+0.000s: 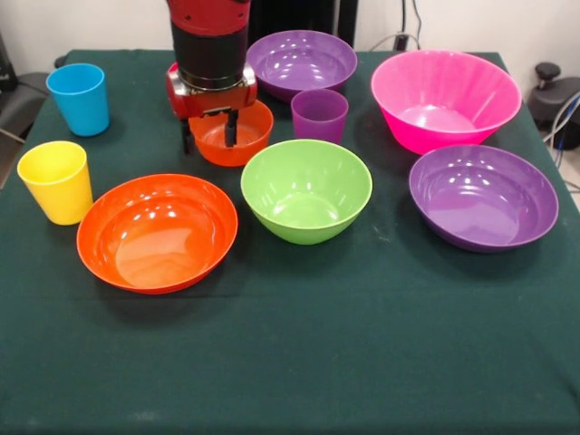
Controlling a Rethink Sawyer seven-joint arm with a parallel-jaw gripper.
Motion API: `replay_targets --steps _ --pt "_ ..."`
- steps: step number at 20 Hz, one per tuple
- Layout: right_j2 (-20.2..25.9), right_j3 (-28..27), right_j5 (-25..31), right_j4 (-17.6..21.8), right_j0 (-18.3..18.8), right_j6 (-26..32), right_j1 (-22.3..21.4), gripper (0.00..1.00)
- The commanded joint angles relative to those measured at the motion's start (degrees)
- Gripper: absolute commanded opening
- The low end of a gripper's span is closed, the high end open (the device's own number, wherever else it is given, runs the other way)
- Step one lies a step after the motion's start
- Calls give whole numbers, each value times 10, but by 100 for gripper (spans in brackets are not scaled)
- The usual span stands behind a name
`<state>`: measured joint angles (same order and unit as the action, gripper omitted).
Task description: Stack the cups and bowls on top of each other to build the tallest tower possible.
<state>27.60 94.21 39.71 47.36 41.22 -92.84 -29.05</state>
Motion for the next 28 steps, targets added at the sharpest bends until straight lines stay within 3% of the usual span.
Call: replay_targets --steps 1,16,19,20,28 --pt "-17 -31 -6 50 -22 54 32 100" --pt "-12 -42 -4 50 -26 62 35 100" --pt "5 -36 -26 60 -13 95 34 100" --pt "0 -38 -19 62 -17 92 32 0" --pt "-12 -27 -23 62 -37 52 15 0"
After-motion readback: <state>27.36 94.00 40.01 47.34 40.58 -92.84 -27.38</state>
